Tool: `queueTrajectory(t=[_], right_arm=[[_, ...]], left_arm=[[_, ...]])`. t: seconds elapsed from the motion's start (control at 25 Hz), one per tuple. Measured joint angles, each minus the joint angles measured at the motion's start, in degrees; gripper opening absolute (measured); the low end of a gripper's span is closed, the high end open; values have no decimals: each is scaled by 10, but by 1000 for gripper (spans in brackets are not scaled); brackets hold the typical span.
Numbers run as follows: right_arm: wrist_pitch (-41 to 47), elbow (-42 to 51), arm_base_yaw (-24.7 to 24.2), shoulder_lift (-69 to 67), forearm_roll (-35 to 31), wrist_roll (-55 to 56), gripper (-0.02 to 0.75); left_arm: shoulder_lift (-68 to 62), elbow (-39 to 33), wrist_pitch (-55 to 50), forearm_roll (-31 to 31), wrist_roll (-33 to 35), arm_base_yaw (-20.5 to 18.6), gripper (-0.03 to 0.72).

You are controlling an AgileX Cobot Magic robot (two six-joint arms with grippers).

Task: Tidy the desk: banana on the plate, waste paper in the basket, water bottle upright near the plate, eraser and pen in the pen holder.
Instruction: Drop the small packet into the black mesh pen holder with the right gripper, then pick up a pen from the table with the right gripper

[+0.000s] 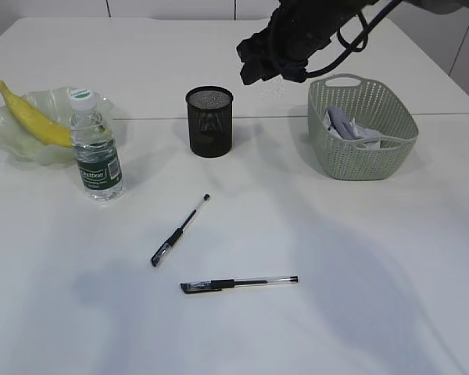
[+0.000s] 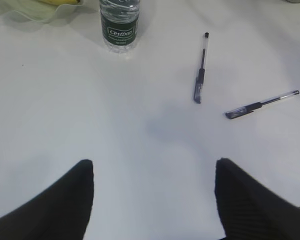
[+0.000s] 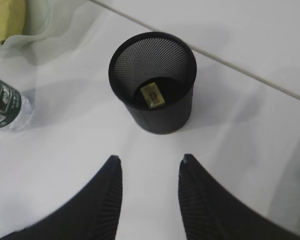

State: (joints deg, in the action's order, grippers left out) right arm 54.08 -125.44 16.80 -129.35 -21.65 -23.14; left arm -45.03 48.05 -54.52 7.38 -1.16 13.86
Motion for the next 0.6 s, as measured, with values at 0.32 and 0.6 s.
queueTrajectory(t=[0.32,0.6], right_arm=[[68,76,0,62,1,25,283],[77,201,24,153,58,22,283]], left_arm=[[0,0,0,-6,0,0,534],[0,0,-10,-8,0,0,531]])
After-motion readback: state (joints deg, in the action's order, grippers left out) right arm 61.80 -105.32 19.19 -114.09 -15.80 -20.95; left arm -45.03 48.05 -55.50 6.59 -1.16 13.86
